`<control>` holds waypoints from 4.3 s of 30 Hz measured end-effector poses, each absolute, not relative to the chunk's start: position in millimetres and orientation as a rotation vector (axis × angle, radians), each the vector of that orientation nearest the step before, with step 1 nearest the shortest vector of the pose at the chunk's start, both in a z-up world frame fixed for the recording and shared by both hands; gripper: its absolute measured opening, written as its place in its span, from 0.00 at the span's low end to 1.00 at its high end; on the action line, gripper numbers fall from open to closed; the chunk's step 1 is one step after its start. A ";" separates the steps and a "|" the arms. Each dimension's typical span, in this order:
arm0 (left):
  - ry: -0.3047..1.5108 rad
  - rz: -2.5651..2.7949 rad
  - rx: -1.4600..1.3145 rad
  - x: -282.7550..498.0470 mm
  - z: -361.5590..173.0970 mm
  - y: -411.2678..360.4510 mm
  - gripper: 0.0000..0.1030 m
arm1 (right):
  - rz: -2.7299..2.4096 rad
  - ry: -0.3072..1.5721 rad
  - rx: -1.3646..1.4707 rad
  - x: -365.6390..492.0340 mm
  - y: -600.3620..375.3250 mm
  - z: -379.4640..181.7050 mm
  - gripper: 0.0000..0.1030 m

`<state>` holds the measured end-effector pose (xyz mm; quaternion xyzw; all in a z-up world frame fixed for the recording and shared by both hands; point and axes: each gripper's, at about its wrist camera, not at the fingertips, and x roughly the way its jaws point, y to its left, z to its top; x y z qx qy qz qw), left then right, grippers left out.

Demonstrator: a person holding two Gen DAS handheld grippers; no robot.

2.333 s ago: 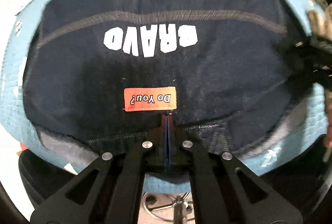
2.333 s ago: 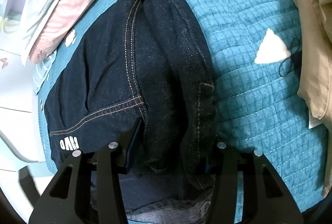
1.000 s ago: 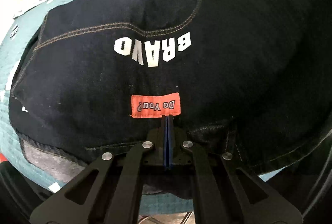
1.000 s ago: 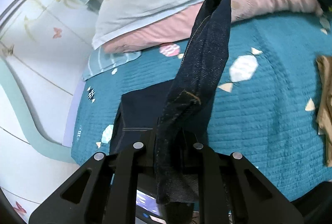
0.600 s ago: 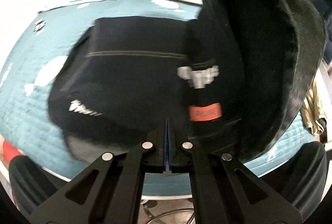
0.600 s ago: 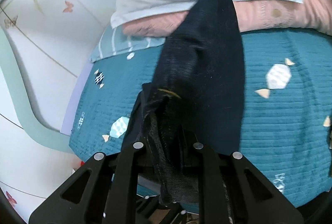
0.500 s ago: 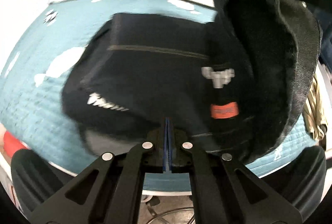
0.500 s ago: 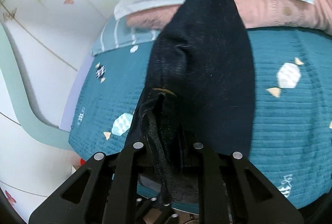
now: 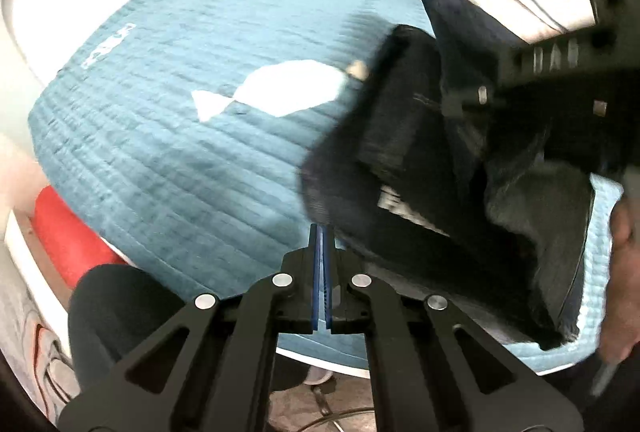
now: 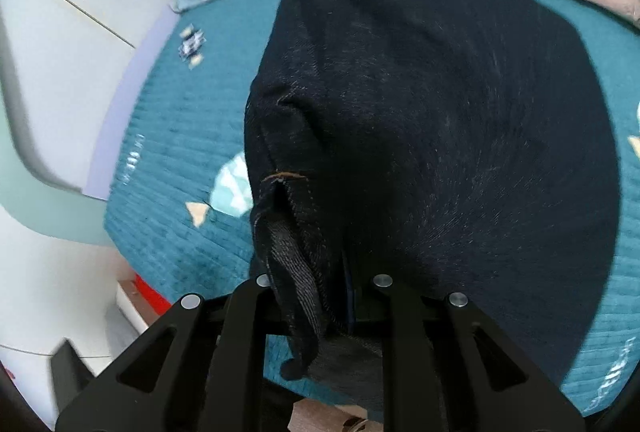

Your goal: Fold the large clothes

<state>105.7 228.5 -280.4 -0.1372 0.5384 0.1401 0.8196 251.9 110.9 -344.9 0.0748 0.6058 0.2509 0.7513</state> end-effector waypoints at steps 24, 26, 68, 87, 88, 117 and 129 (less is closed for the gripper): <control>1.104 0.278 -0.180 152.2 -246.2 220.1 0.15 | 0.612 1.188 0.360 213.4 15.2 -287.9 0.67; 1.091 0.253 -0.158 160.5 -241.1 209.4 0.15 | 0.570 1.163 0.363 213.9 0.2 -282.9 0.67; 1.370 0.036 -0.190 158.5 -329.4 219.2 0.02 | 0.370 1.404 0.159 167.4 -46.0 -369.9 0.16; 1.335 0.011 -0.438 212.1 -299.3 285.8 0.04 | 0.418 1.413 0.098 158.2 -26.6 -362.5 0.20; 1.328 -0.001 -0.436 222.2 -296.6 285.8 0.04 | 0.426 1.406 0.145 162.0 -32.5 -356.5 0.20; 0.965 -0.156 -0.230 306.4 -253.1 204.9 0.01 | 0.376 0.860 0.219 319.3 -20.4 -316.4 0.17; 1.033 -0.252 -0.479 373.6 -353.8 230.9 0.03 | 0.377 0.971 0.137 391.3 8.7 -399.0 0.00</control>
